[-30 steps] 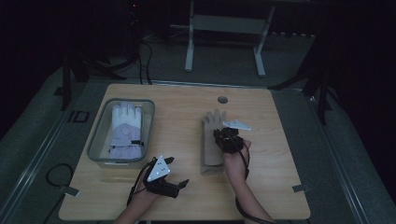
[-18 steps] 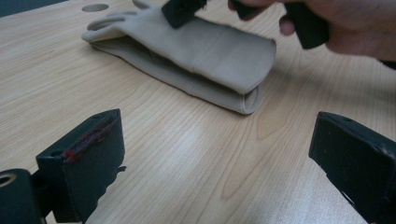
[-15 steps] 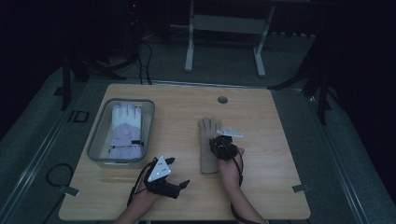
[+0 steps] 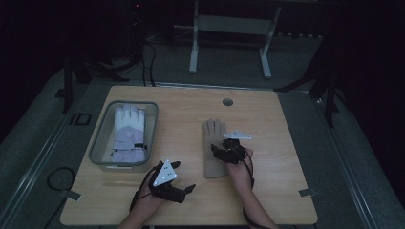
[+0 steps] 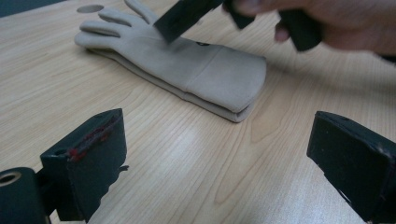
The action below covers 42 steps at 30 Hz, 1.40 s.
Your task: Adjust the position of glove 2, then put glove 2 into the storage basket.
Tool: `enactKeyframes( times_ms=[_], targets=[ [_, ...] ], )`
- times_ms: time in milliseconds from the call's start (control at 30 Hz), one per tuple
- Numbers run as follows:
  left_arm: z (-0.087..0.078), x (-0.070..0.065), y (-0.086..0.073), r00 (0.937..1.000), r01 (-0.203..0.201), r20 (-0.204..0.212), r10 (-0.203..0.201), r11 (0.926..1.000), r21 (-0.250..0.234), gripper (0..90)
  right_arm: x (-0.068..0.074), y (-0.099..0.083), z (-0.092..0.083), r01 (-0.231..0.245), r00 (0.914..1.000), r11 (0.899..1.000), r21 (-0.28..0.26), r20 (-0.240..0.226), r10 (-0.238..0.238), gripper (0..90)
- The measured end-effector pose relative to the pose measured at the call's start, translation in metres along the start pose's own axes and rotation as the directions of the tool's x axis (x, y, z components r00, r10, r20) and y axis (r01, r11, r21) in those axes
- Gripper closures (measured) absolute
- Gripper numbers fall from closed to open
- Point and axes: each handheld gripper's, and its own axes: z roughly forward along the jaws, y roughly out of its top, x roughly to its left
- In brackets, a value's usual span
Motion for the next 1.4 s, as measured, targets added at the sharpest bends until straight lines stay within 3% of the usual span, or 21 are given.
enactKeyframes(
  times_ms=[67, 100, 167, 200, 300, 367, 433, 533, 700, 767, 833, 1000, 1067, 1100, 1167, 1267, 1400],
  targets=[
    [0.001, 0.000, 0.001, 0.9999, 0.003, -0.010, -0.003, 1.0000, 0.008, 5.2, -0.007, 0.003, -0.006, 0.015, 0.9973, 1.000, -0.022, -0.072, -0.016, 30.7],
    [0.002, 0.000, 0.001, 0.9999, 0.012, -0.009, -0.012, 0.9997, 0.019, 5.5, -0.010, 0.004, -0.009, 0.031, 0.9961, 0.999, -0.016, -0.082, -0.032, 24.3],
    [0.004, 0.000, 0.001, 0.9992, 0.038, 0.010, -0.038, 0.9988, 0.030, 5.7, -0.015, 0.006, -0.014, 0.054, 0.9860, 0.998, -0.008, -0.157, -0.055, 15.0],
    [0.004, 0.000, 0.001, 0.9984, 0.053, 0.019, -0.053, 0.9980, 0.036, 6.1, -0.017, 0.006, -0.017, 0.061, 0.9815, 0.998, -0.015, -0.181, -0.062, 14.2],
    [0.006, -0.002, 0.005, 0.9963, 0.077, 0.035, -0.078, 0.9963, 0.039, 6.1, -0.022, 0.008, -0.025, 0.091, 0.9760, 0.995, -0.040, -0.195, -0.097, 13.9],
    [0.006, -0.003, 0.008, 0.9953, 0.084, 0.045, -0.085, 0.9958, 0.038, 6.1, -0.026, 0.008, -0.028, 0.111, 0.9725, 0.993, -0.030, -0.203, -0.115, 13.9],
    [0.007, -0.004, 0.011, 0.9957, 0.081, 0.042, -0.083, 0.9955, 0.048, 6.1, -0.033, 0.007, -0.028, 0.115, 0.9670, 0.993, -0.034, -0.225, -0.119, 14.0],
    [0.011, -0.004, 0.011, 0.9961, 0.070, 0.051, -0.072, 0.9968, 0.037, 6.0, -0.044, 0.004, -0.028, 0.116, 0.9658, 0.993, -0.037, -0.229, -0.122, 14.3],
    [0.019, -0.003, 0.011, 0.9937, 0.062, 0.091, -0.066, 0.9969, 0.048, 6.2, -0.052, 0.003, -0.028, 0.105, 0.9502, 0.993, -0.053, -0.289, -0.116, 14.3],
    [0.024, -0.002, 0.012, 0.9912, 0.066, 0.110, -0.073, 0.9958, 0.064, 6.9, -0.051, 0.006, -0.028, 0.108, 0.9480, 0.994, 0.008, -0.302, -0.100, 15.0],
    [0.027, -0.003, 0.014, 0.9897, 0.062, 0.124, -0.072, 0.9948, 0.081, 7.6, -0.051, 0.008, -0.028, 0.102, 0.9404, 0.993, 0.058, -0.331, -0.077, 15.0],
    [0.034, -0.004, 0.019, 0.9940, 0.020, 0.105, -0.030, 0.9949, 0.099, 7.7, -0.049, 0.008, -0.029, 0.148, 0.9463, 0.988, 0.045, -0.297, -0.128, 11.0],
    [0.037, -0.003, 0.021, 0.9915, 0.012, 0.128, -0.024, 0.9956, 0.093, 7.6, -0.051, 0.008, -0.027, 0.141, 0.9543, 0.989, 0.047, -0.272, -0.123, 11.2],
    [0.039, -0.003, 0.023, 0.9909, -0.001, 0.134, -0.012, 0.9955, 0.095, 7.7, -0.053, 0.009, -0.026, 0.137, 0.9531, 0.989, 0.051, -0.279, -0.118, 12.4],
    [0.043, -0.005, 0.028, 0.9886, -0.032, 0.149, 0.018, 0.9955, 0.089, 9.3, -0.058, 0.010, -0.023, 0.127, 0.9605, 0.991, 0.042, -0.255, -0.112, 15.2],
    [0.051, -0.008, 0.036, 0.9796, -0.088, 0.189, 0.070, 0.9921, 0.089, 14.2, -0.065, 0.014, -0.017, 0.122, 0.9692, 0.992, 0.043, -0.221, -0.109, 21.0],
    [0.063, -0.013, 0.047, 0.9735, -0.138, 0.195, 0.120, 0.9869, 0.083, 14.7, -0.072, 0.019, -0.006, 0.089, 0.9744, 0.994, 0.057, -0.212, -0.075, 24.5]
  ],
)
